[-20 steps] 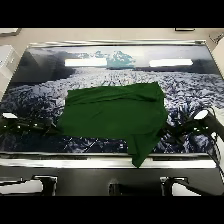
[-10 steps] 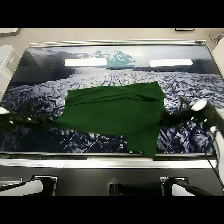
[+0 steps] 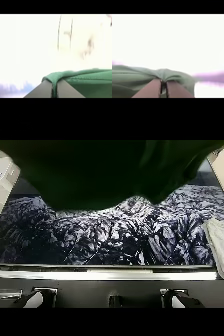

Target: Fold the clothes and pants, and hang the long-sleeved shirts on hangers.

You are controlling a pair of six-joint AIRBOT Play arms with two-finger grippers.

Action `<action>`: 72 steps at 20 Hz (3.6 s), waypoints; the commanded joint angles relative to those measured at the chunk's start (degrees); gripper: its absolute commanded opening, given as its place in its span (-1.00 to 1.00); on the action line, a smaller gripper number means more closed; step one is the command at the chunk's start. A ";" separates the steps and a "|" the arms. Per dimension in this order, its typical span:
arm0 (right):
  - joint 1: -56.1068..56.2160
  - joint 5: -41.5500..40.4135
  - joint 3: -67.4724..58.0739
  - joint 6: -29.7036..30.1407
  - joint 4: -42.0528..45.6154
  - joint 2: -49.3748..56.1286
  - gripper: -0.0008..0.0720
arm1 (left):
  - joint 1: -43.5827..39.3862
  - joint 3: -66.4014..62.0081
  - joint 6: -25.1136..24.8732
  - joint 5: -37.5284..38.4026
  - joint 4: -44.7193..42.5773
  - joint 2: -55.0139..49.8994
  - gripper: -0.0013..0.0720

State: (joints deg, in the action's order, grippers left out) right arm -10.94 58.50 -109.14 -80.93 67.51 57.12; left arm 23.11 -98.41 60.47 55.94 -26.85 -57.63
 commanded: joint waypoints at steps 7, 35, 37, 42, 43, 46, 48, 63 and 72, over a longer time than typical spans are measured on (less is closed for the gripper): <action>0.07 1.90 -6.91 -5.66 6.29 -18.51 -0.85 | -0.22 -7.48 12.83 -6.86 -12.57 19.76 -0.90; 0.13 -19.91 22.25 -4.96 -28.79 47.91 -0.85 | -13.18 12.39 16.70 -9.27 -10.84 -46.23 -0.90; 0.13 -23.37 22.25 -4.96 -29.05 48.24 -0.85 | -13.20 11.85 16.76 -11.50 -10.69 -47.60 -0.90; 0.13 -21.33 22.23 -3.34 -28.96 48.83 -0.85 | -14.16 11.87 16.70 -11.43 -10.16 -50.23 -0.90; 0.13 -20.02 22.21 -4.02 -28.94 48.81 -0.85 | -14.34 11.82 16.72 -11.26 -10.12 -50.14 -0.90; -1.81 -10.71 21.05 -4.31 -27.21 46.53 -0.85 | -12.52 9.07 14.84 -2.16 -10.27 -48.52 -0.90; -4.57 2.64 20.94 -5.11 -25.75 43.54 -0.85 | -9.88 7.32 14.56 10.56 -12.79 -47.28 -0.90; -5.22 29.09 26.99 -15.74 -1.22 41.59 -0.85 | -11.04 11.04 19.54 34.67 -33.75 -47.82 -0.90; -5.22 29.86 27.04 -15.76 -0.55 41.70 -0.85 | -11.32 13.11 19.71 34.62 -34.73 -47.84 -0.90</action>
State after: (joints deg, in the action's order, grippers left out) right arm -16.19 88.31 -82.13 -96.53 66.54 98.76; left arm 11.88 -86.43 80.14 90.50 -61.23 -105.43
